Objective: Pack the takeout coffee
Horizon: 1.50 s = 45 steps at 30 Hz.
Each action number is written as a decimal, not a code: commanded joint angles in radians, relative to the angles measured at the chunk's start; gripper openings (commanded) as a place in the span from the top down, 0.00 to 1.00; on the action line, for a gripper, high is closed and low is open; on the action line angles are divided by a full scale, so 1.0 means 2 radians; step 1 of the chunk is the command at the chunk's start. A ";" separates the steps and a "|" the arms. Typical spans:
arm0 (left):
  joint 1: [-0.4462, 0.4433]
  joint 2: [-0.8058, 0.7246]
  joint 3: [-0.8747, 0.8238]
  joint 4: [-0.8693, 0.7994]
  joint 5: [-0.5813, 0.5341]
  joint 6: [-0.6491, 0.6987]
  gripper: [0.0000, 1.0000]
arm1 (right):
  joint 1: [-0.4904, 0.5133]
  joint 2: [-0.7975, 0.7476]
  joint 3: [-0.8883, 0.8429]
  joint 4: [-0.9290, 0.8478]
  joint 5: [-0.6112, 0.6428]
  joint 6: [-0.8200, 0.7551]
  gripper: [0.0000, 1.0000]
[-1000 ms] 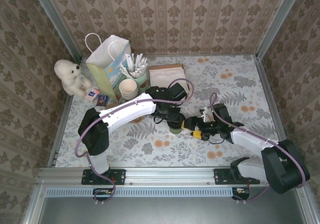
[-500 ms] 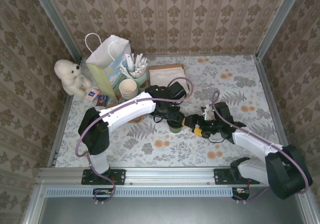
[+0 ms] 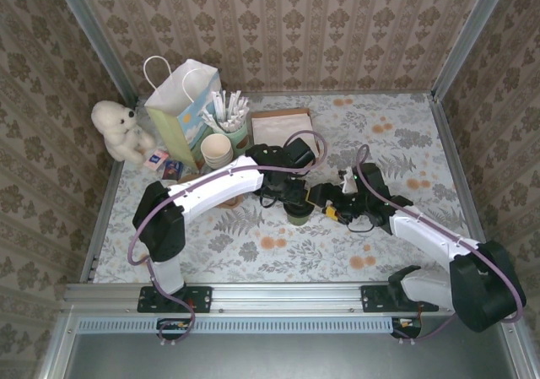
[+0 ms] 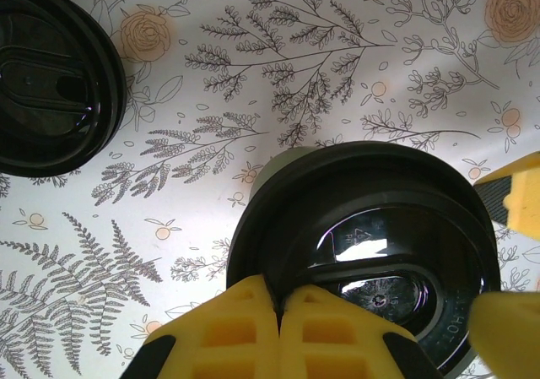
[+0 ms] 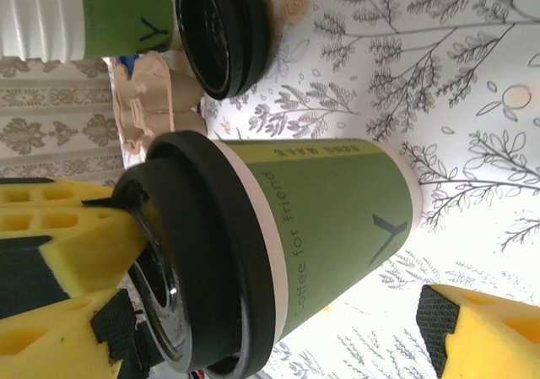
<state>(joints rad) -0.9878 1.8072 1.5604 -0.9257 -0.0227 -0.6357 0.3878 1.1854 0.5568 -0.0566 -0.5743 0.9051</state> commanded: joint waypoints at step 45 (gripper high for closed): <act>0.047 -0.119 -0.098 0.116 0.062 -0.028 0.57 | 0.042 0.055 0.049 -0.074 0.092 0.017 0.15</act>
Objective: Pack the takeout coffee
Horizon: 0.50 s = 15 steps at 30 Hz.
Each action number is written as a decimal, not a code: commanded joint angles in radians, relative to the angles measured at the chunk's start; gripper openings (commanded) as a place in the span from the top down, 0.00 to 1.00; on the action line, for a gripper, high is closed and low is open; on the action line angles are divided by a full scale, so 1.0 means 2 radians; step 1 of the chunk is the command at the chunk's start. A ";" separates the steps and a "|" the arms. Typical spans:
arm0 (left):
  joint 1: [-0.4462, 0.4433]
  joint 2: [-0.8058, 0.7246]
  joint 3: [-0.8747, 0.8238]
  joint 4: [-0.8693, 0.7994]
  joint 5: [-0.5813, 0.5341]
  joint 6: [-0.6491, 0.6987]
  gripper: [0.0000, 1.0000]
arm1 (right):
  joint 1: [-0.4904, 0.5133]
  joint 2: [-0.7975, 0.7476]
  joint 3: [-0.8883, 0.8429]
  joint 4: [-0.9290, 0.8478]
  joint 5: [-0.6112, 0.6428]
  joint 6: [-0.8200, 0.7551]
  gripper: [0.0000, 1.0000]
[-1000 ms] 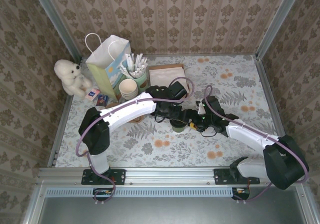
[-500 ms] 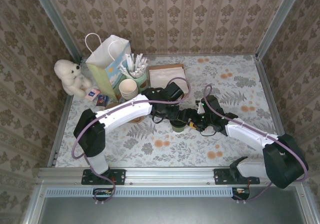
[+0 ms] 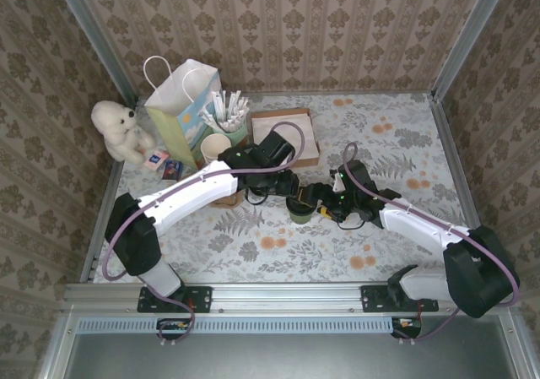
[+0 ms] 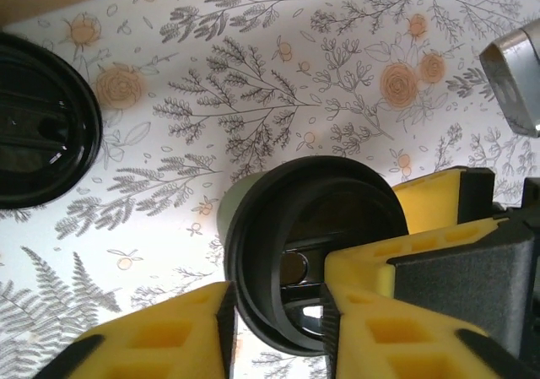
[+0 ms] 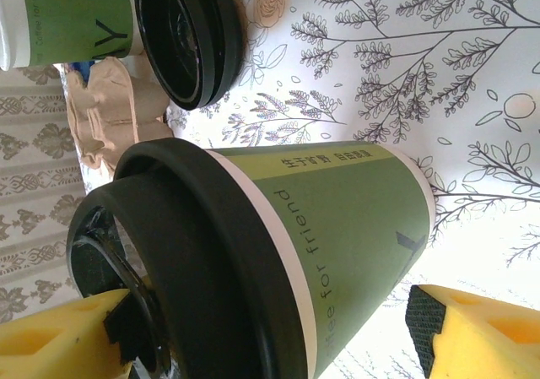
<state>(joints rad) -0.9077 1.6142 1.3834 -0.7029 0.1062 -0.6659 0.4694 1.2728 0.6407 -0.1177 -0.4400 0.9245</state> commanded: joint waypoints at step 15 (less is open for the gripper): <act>0.048 -0.043 -0.100 -0.023 -0.100 -0.080 0.00 | 0.003 -0.018 0.038 -0.104 0.040 0.001 0.06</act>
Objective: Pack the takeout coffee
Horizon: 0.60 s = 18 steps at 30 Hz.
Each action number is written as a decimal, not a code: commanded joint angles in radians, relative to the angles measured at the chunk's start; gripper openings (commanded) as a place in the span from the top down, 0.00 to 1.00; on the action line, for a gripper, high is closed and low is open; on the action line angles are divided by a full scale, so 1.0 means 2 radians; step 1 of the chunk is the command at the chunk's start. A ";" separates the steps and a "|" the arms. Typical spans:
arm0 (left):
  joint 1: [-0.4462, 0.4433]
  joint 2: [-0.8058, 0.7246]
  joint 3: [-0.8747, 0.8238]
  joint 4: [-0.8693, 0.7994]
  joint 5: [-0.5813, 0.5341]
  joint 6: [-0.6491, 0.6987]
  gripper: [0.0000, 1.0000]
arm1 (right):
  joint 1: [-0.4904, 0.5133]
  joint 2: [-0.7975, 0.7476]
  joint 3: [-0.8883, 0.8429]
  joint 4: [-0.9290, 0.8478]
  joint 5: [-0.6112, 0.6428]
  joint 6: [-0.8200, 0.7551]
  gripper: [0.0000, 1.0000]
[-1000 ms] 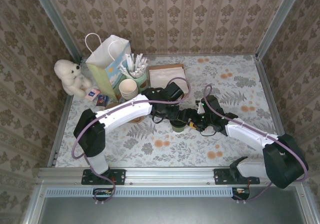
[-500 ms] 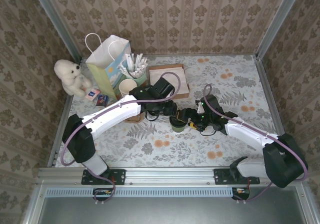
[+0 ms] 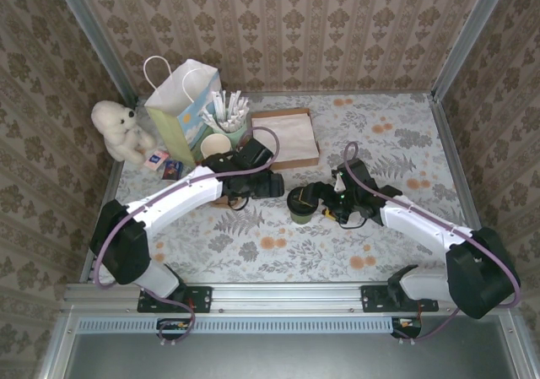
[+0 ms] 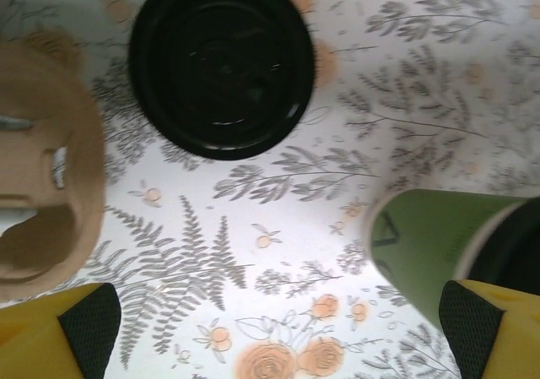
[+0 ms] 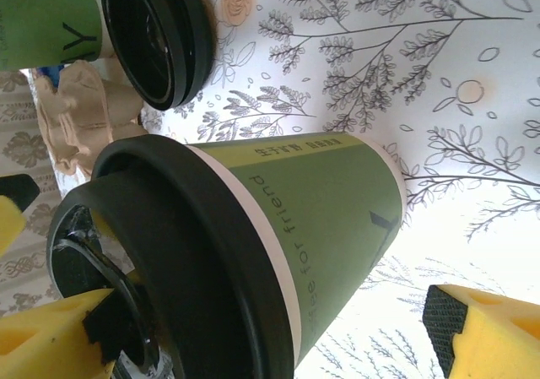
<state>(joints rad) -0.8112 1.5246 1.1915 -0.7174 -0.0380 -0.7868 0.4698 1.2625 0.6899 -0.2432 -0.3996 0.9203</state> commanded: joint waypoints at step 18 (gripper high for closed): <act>-0.008 0.066 -0.005 0.014 0.039 -0.011 0.00 | 0.041 -0.011 0.092 -0.135 0.105 -0.005 0.00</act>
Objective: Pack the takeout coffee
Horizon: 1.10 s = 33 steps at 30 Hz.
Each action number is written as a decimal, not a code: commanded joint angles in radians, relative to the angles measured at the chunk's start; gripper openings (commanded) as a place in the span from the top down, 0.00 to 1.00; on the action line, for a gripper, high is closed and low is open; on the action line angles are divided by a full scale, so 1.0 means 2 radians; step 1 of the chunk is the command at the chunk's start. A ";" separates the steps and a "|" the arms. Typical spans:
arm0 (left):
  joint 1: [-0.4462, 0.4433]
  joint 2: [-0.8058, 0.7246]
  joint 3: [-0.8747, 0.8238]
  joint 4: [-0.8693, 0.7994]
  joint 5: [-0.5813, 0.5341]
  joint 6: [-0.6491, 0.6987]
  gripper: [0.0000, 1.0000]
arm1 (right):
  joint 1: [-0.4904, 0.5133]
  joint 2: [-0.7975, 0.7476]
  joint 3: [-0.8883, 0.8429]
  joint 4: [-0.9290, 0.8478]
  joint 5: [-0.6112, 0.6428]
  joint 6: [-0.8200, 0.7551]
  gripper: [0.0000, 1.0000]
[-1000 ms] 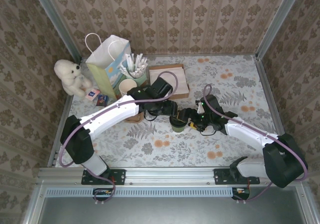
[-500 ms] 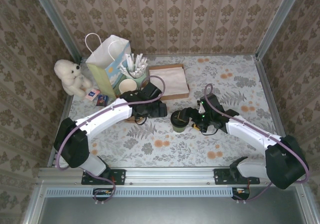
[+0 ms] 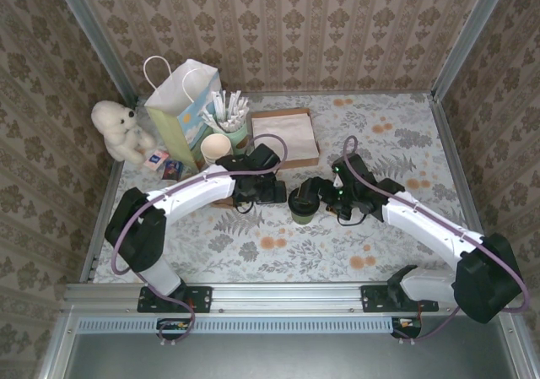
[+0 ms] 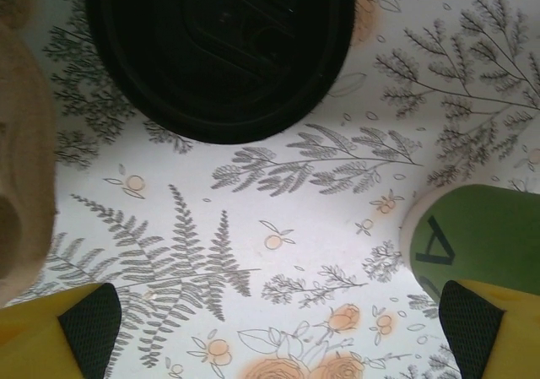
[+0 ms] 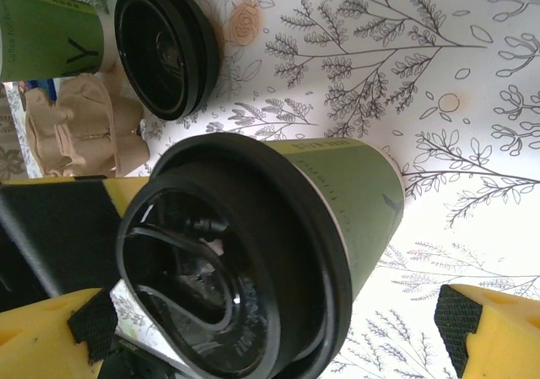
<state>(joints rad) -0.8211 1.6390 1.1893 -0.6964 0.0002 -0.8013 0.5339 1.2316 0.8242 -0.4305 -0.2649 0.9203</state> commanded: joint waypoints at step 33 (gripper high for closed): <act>-0.004 0.023 -0.001 0.006 0.032 -0.007 0.00 | 0.087 0.129 0.165 -0.178 0.147 -0.087 0.00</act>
<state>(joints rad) -0.8242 1.6722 1.1809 -0.6773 0.0601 -0.8017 0.7013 1.4826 1.1286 -0.7502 -0.0051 0.7578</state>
